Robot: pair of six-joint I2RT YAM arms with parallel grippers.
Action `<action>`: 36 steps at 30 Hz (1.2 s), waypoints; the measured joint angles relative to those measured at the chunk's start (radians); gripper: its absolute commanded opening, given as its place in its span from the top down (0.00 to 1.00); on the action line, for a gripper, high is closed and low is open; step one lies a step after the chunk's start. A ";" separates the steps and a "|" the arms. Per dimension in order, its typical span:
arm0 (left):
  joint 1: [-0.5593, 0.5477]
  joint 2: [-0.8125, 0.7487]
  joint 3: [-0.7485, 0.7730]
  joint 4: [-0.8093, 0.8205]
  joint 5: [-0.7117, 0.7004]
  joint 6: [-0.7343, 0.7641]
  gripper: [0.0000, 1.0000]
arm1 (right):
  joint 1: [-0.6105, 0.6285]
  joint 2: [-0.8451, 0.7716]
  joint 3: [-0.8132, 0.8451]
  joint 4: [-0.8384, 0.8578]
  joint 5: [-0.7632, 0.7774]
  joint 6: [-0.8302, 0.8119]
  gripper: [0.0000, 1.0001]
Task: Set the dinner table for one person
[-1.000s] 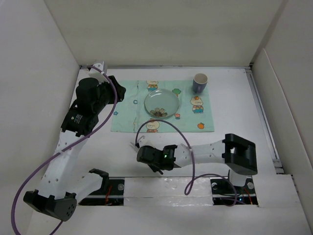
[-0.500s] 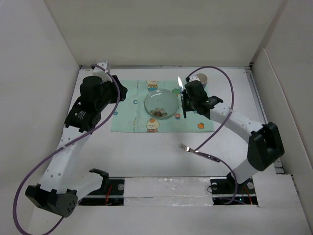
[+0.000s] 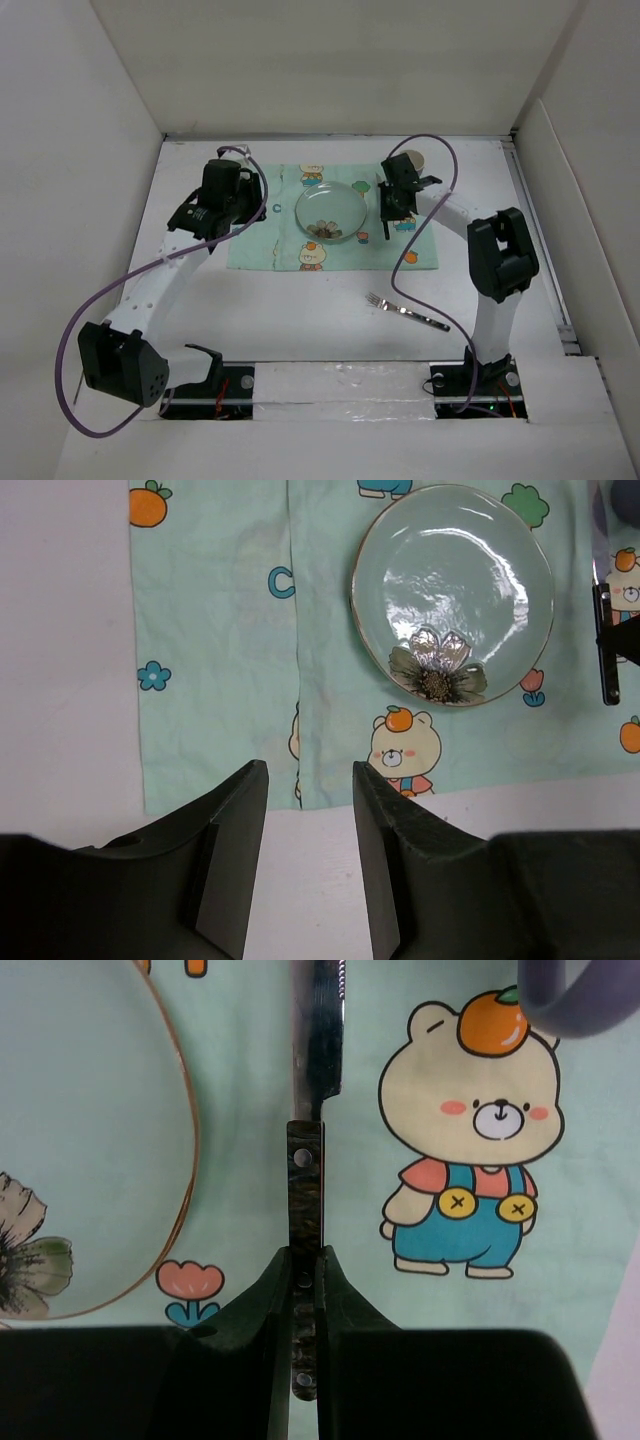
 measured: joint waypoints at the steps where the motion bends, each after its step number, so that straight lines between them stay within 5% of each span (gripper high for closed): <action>1: 0.000 0.000 0.000 0.006 0.001 0.000 0.63 | -0.002 0.016 0.014 -0.004 0.000 0.001 1.00; 8: 0.000 0.001 0.000 0.036 0.023 0.003 0.63 | -0.006 0.096 0.050 -0.043 0.000 0.029 1.00; 15: 0.000 0.018 0.000 0.048 0.046 0.002 0.63 | -0.006 0.103 0.051 -0.059 0.003 0.055 0.52; 18: 0.000 0.026 0.000 0.049 0.051 0.002 0.63 | -0.006 0.077 0.027 -0.059 0.002 0.051 0.43; 22: 0.000 0.029 0.007 0.049 0.068 0.002 0.63 | -0.006 -0.052 -0.068 -0.071 -0.014 0.041 0.48; 27: 0.000 0.030 0.026 0.058 0.089 -0.004 0.63 | -0.005 -0.322 -0.225 -0.111 -0.053 0.025 0.99; 29: 0.000 0.030 0.026 0.063 0.097 -0.006 0.63 | 0.002 -0.419 -0.288 -0.160 -0.079 0.029 0.99; 36: 0.000 0.030 0.026 0.074 0.136 -0.014 0.63 | 0.156 -0.451 -0.375 -0.399 -0.132 0.041 0.58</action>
